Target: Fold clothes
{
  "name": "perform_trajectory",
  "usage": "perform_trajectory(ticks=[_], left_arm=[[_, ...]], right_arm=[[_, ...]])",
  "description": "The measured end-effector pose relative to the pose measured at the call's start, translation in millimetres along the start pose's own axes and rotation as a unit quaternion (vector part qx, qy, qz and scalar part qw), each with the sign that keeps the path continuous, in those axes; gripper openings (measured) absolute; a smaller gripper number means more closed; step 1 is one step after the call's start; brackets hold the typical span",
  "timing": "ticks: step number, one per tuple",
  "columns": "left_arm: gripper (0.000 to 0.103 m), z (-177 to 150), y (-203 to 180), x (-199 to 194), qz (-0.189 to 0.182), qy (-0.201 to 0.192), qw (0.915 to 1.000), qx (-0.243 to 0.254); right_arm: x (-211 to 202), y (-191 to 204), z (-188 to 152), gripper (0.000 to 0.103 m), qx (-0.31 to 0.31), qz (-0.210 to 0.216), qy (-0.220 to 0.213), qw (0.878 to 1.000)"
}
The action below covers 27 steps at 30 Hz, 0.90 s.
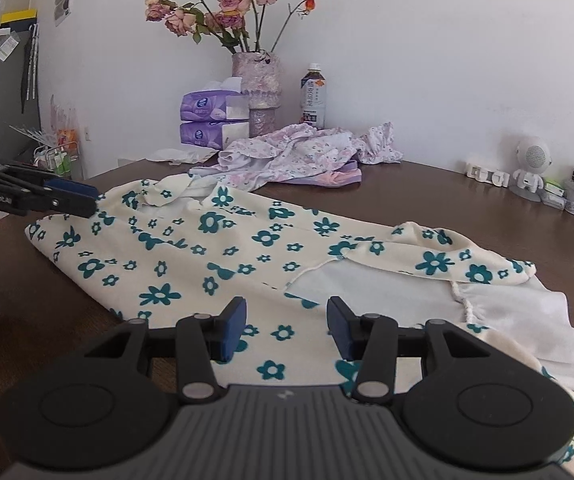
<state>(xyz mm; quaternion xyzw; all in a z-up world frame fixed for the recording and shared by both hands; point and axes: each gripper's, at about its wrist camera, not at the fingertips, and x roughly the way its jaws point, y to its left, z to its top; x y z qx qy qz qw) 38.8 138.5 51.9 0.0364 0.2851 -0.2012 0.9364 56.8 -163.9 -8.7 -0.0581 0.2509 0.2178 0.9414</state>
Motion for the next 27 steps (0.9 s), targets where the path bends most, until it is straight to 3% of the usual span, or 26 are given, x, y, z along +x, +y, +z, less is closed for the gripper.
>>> perform_trajectory(ticks=[3, 5, 6, 8, 10, 16, 23, 27], left_arm=[[0.042, -1.5, 13.5, 10.7, -0.025, 0.050, 0.9984, 0.012], [0.026, -3.5, 20.9, 16.1, -0.036, 0.072, 0.9966, 0.018], [0.024, -3.7, 26.1, 16.7, -0.052, 0.078, 0.9955, 0.015], [0.005, -4.2, 37.1, 17.8, -0.083, 0.090, 0.9924, 0.007], [0.001, -4.4, 48.0, 17.9, -0.112, 0.105, 0.9881, -0.011], [0.001, 2.7, 59.6, 7.1, -0.185, 0.132, 0.9733, -0.029], [0.002, -2.7, 73.8, 28.1, -0.179, 0.159, 0.9690, -0.060], [0.003, -3.9, 74.7, 24.3, -0.171, 0.151, 0.9716, -0.062]], right_arm=[[-0.8, -6.0, -2.2, 0.046, 0.010, -0.012, 0.004, 1.000], [-0.8, -7.0, -3.3, 0.046, 0.013, -0.018, 0.006, 1.000], [-0.9, -6.8, -3.6, 0.046, 0.014, -0.020, 0.006, 1.000], [-0.5, -6.5, -3.9, 0.047, 0.015, -0.025, 0.009, 1.000], [0.0, -7.9, -4.1, 0.047, 0.017, -0.032, 0.013, 0.999], [0.0, -13.4, -2.7, 0.047, 0.024, -0.053, 0.022, 0.998], [5.7, -10.1, 3.5, 0.047, 0.018, -0.055, 0.025, 0.998], [7.7, -6.1, 5.1, 0.047, 0.011, -0.052, 0.030, 0.998]])
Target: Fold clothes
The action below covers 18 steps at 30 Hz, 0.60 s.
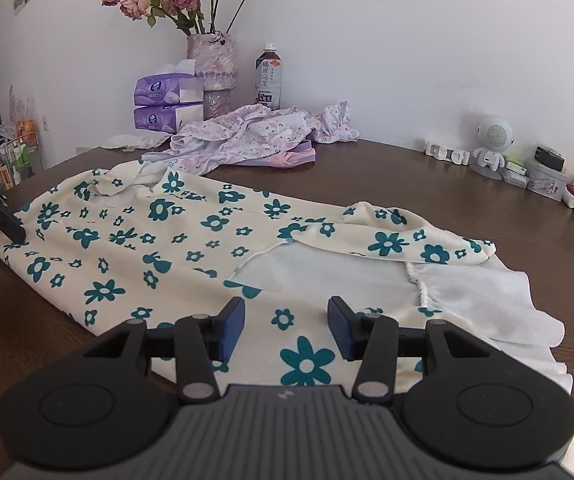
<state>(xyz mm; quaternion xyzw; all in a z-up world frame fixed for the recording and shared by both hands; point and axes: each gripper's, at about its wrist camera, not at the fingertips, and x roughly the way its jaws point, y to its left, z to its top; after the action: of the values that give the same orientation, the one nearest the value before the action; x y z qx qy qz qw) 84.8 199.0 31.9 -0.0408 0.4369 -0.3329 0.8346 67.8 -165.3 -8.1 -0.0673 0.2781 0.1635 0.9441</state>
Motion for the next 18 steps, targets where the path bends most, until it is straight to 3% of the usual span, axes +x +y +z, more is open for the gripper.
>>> perform_trajectory(ticks=[3, 5, 6, 11, 13, 18], left_arm=[[0.012, 0.2, -6.0, -9.3, 0.018, -0.027, 0.9995, 0.006], [0.039, 0.4, -17.4, -20.3, 0.034, -0.064, 0.9971, 0.020], [0.043, 0.5, -25.6, -24.1, 0.049, -0.083, 0.9949, 0.030], [0.040, 2.6, -81.5, -2.5, 0.123, -0.121, 0.9782, 0.116], [0.032, 5.0, -98.2, 19.1, 0.132, -0.116, 0.9741, 0.142], [0.032, 9.7, -119.6, 61.9, 0.133, -0.100, 0.9718, 0.166]], right_arm=[[-0.2, 0.9, 1.4, 0.047, -0.001, 0.002, -0.004, 1.000], [-0.4, 2.9, 1.3, 0.047, -0.003, 0.007, -0.006, 1.000], [-0.6, 3.9, 1.2, 0.047, -0.004, 0.009, -0.007, 1.000], [-0.5, 11.3, 1.7, 0.047, -0.011, 0.029, -0.012, 0.999], [1.2, 19.4, 3.6, 0.047, -0.021, 0.044, -0.015, 0.999], [11.1, 49.3, 12.1, 0.047, -0.066, 0.083, -0.018, 0.994]])
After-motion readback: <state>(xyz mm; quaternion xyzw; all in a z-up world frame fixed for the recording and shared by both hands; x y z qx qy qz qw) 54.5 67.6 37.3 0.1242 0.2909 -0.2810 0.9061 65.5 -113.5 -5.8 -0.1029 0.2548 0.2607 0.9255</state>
